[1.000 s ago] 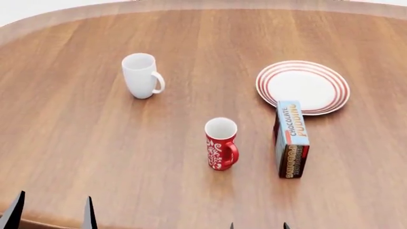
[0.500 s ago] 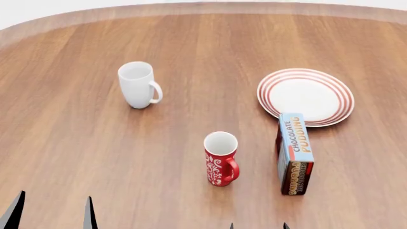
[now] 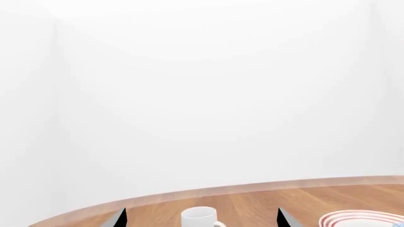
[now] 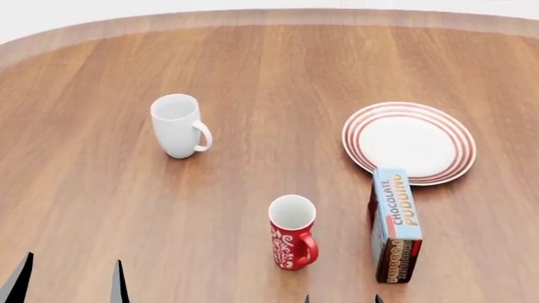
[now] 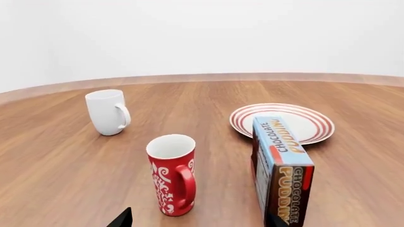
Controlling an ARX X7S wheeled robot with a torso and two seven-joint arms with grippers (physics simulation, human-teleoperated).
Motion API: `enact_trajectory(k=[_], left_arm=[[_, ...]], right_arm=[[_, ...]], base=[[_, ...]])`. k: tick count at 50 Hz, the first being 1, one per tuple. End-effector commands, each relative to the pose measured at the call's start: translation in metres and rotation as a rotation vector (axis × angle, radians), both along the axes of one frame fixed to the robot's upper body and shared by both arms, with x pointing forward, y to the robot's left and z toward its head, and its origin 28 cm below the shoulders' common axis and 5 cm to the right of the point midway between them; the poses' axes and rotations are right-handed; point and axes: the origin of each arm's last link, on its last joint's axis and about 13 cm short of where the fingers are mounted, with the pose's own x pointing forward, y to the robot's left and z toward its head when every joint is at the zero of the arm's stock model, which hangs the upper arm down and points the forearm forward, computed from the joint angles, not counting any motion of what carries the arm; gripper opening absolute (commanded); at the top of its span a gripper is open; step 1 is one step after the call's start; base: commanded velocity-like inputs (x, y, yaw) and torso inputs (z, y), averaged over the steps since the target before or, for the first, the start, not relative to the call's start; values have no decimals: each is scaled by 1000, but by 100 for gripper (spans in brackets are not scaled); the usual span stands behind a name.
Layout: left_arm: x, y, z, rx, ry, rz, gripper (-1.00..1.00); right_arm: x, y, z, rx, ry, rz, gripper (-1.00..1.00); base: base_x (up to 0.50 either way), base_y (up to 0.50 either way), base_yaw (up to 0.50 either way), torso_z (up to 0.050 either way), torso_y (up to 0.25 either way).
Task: Pick up the red mug and put it on the plate
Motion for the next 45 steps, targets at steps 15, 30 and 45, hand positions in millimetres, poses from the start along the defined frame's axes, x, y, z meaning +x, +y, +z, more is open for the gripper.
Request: enact_trajectory(k=[15, 30, 45], left_arm=[[0, 0, 0, -1, 1, -1, 100], [0, 0, 0, 2, 2, 0, 100], [0, 0, 0, 2, 3, 0, 100]], right_arm=[[0, 0, 0, 1, 0, 1, 100], [0, 0, 0, 3, 0, 1, 100], [1, -1, -1, 3, 1, 1, 100]], base=[[151, 0, 0, 0, 0], [152, 0, 0, 0, 0], [151, 0, 0, 0, 0]])
